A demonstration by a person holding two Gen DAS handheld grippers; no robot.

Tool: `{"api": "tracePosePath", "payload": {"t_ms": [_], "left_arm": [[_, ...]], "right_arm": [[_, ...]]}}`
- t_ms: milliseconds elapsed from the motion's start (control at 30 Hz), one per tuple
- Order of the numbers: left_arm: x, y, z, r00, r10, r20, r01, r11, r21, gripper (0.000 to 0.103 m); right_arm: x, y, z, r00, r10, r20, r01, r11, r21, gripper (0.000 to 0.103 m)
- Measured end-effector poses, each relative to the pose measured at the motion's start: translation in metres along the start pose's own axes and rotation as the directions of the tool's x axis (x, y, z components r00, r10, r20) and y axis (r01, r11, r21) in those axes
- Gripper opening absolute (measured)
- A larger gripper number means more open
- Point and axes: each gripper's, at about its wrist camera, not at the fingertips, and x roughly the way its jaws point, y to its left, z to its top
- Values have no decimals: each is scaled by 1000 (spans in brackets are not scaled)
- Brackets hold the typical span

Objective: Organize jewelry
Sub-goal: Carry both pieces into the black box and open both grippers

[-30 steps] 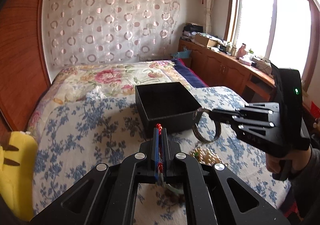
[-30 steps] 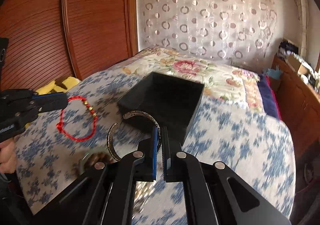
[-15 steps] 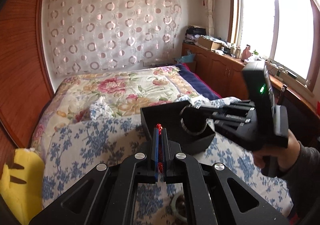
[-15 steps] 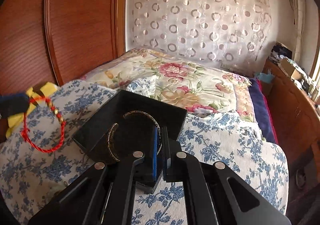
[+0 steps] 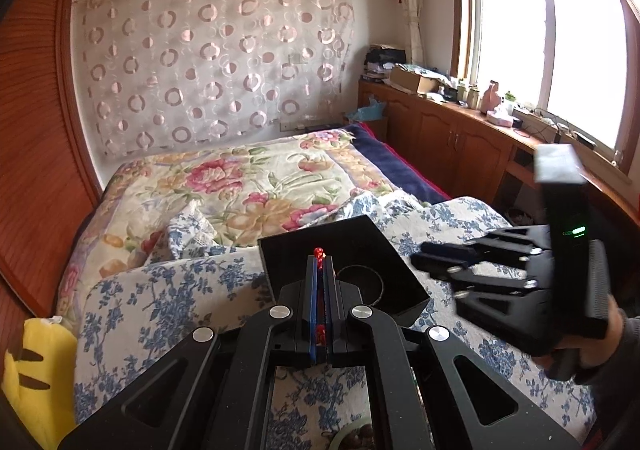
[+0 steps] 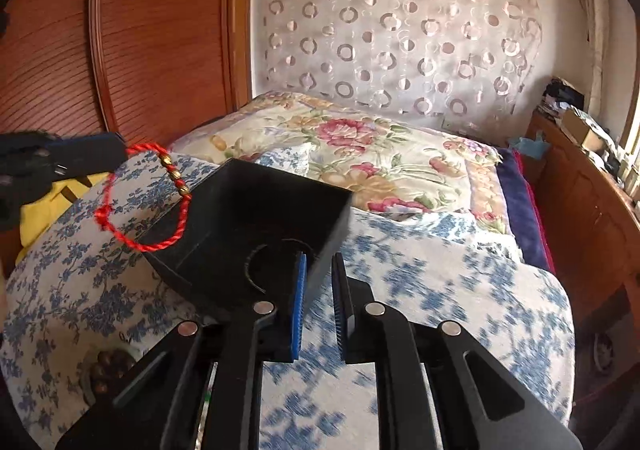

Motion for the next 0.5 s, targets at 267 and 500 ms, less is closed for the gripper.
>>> {"api": "tracePosePath", "payload": {"t_ms": [267, 500], "left_arm": [[30, -2, 8, 999, 4, -35, -4, 1000, 2, 2], [36, -1, 11, 998, 1, -63, -1, 1000, -7, 6]], "right_arm": [[-25, -11, -17, 1000, 5, 30, -6, 1000, 13, 15], [-41, -2, -27, 998, 39, 44, -40, 999, 22, 15]]}}
